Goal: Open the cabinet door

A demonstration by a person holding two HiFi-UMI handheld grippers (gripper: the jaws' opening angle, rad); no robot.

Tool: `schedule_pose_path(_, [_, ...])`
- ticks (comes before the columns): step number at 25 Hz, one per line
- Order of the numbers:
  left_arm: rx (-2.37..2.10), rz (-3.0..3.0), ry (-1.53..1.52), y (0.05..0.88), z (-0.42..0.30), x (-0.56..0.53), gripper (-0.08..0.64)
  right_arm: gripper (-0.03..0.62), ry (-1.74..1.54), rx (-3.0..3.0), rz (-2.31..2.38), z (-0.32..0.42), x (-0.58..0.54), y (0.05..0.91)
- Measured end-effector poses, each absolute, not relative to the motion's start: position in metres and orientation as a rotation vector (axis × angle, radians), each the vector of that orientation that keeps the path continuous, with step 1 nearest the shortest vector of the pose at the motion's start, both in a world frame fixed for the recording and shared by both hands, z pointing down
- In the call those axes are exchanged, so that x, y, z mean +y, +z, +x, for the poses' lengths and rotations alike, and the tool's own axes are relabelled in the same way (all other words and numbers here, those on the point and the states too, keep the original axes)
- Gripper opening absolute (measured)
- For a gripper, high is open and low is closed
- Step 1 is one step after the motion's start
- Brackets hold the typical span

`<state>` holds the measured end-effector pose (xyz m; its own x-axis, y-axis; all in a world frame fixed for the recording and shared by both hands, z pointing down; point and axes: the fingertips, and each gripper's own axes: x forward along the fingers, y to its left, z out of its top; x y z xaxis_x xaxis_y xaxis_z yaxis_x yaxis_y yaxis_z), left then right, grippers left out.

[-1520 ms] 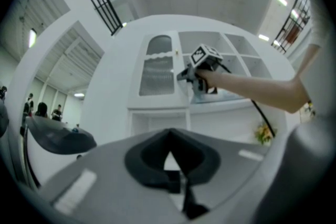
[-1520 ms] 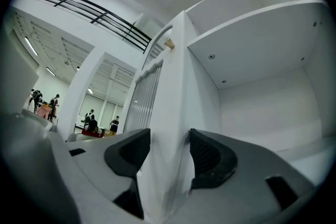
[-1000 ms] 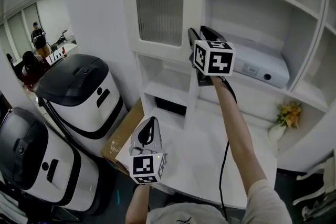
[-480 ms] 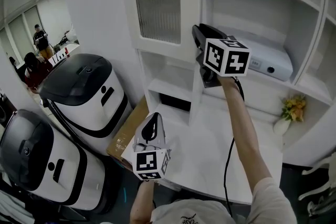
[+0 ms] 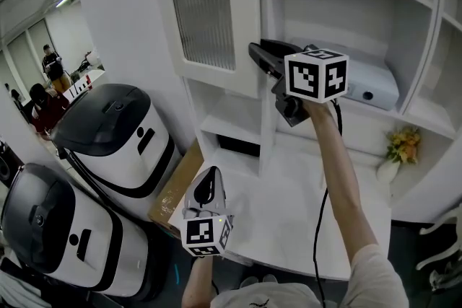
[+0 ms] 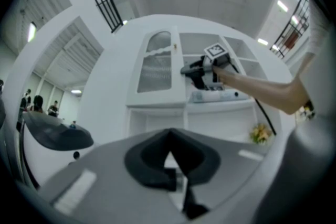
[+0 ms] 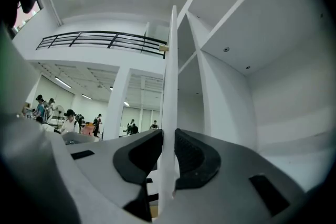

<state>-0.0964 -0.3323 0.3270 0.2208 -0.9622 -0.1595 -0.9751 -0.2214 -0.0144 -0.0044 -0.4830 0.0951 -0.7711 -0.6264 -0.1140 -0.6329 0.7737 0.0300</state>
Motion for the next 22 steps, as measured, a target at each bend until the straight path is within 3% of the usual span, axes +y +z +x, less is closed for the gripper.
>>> schedule_pose_path(22, [2.037, -2.186, 0.19, 0.315, -0.139, -0.307, 0.006, 0.067, 0.281, 2.767, -0.978, -0.065, -0.403, 0.096])
